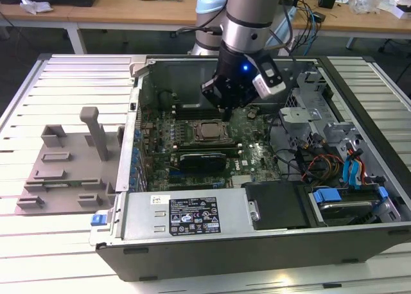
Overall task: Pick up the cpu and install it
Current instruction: 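Install the second cpu locking lever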
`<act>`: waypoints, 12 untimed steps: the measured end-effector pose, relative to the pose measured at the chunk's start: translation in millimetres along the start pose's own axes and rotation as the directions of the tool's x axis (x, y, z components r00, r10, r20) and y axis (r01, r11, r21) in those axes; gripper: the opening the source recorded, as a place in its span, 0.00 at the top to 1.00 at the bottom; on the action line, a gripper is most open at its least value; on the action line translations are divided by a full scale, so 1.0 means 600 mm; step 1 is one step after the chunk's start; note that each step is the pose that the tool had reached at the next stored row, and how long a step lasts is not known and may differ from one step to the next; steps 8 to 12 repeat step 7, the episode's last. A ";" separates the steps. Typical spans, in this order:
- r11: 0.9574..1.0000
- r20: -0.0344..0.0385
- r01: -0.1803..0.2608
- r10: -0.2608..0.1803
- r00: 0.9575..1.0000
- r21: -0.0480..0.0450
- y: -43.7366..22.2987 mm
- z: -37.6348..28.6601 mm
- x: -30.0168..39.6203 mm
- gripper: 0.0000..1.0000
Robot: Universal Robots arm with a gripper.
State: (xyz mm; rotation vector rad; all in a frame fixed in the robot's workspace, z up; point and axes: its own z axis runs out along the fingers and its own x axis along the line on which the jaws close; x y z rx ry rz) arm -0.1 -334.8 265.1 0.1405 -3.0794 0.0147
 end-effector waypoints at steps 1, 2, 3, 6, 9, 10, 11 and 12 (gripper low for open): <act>1.000 0.000 0.000 0.000 1.000 0.002 0.000 -0.006 0.000 0.89; 1.000 0.000 0.000 0.000 1.000 0.002 0.000 -0.007 0.000 0.89; 1.000 0.000 0.000 0.000 1.000 0.002 0.000 -0.007 0.000 0.89; 1.000 0.000 0.000 0.000 1.000 0.002 0.000 -0.007 0.000 0.89; 1.000 0.000 0.000 0.000 1.000 0.002 0.000 -0.007 0.000 0.89; 1.000 0.000 0.000 0.000 1.000 0.002 0.000 -0.007 0.000 0.89; 1.000 0.000 0.000 0.000 1.000 0.002 0.000 -0.007 0.000 0.89; 1.000 0.000 0.000 0.000 1.000 0.002 0.000 -0.007 0.000 0.89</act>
